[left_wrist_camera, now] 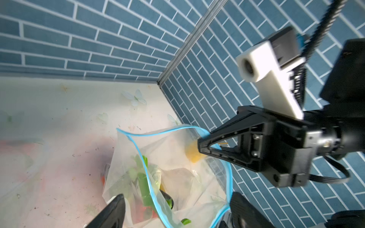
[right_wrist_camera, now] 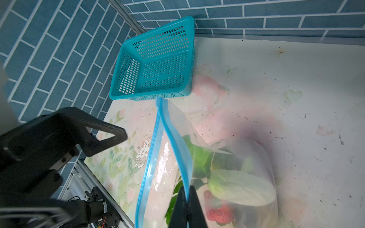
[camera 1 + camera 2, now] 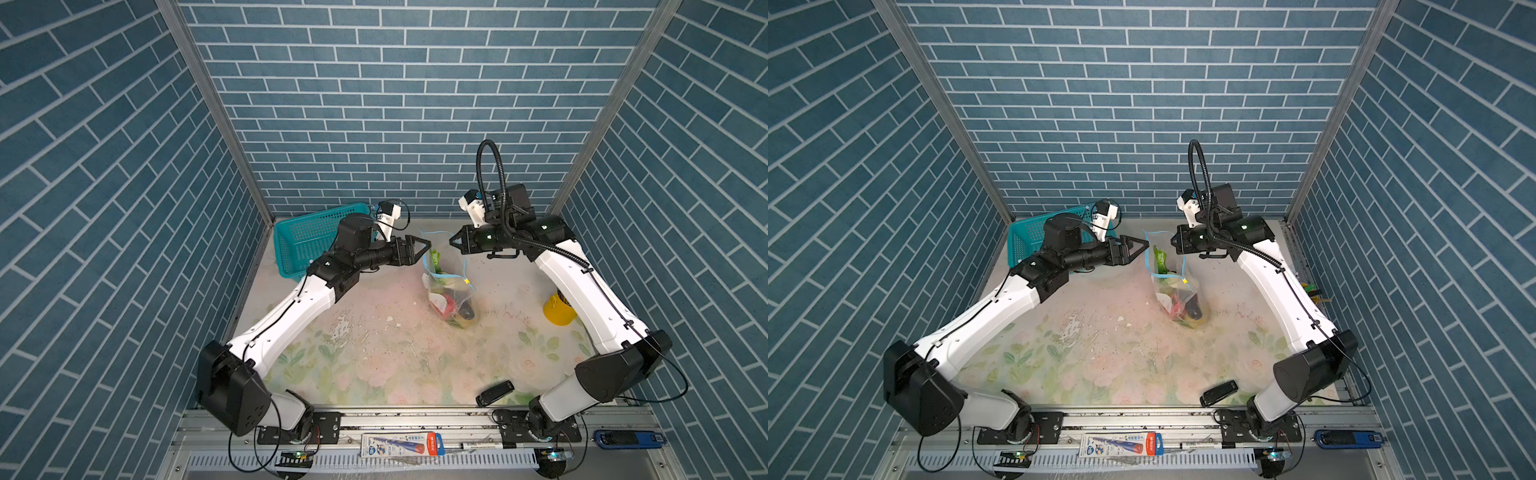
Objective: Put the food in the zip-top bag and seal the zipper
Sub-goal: 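Pinch the bag's zipper edge with the left gripper while the right gripper releases it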
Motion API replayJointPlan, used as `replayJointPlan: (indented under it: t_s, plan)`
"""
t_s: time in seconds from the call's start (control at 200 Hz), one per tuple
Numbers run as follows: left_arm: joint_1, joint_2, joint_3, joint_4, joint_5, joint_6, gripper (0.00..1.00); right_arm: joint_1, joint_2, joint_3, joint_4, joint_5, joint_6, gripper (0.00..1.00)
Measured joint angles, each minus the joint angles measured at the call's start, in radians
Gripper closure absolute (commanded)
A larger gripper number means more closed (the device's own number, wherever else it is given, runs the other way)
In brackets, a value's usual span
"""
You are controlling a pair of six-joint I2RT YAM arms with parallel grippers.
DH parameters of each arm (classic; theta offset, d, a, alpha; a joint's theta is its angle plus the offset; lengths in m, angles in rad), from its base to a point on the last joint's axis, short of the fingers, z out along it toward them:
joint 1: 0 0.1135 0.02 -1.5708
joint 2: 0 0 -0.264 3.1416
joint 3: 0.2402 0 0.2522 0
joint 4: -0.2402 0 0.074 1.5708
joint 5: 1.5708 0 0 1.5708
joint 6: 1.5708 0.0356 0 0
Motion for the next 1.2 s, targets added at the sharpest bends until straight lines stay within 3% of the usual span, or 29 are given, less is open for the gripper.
replayJointPlan:
  t_s: [0.135,0.455,0.715,0.995,1.2]
  plan:
    - [-0.005,0.092,0.018,-0.048,0.029,-0.014,0.4,0.0,-0.004,-0.025,0.018,-0.001,0.0,1.0]
    - [-0.009,0.142,0.082,-0.076,0.099,-0.045,1.0,0.0,-0.031,-0.038,0.027,-0.008,0.0,1.0]
    - [-0.019,0.106,0.092,-0.165,0.106,-0.098,1.0,0.027,-0.031,-0.036,0.023,-0.056,-0.008,1.0]
    - [-0.067,-0.246,-0.018,-0.372,-0.035,-0.175,1.0,0.137,0.032,0.064,0.018,-0.139,-0.043,1.0]
    - [-0.073,-0.338,-0.091,-0.412,-0.121,-0.213,1.0,0.167,0.127,0.132,0.024,-0.212,-0.068,0.99]
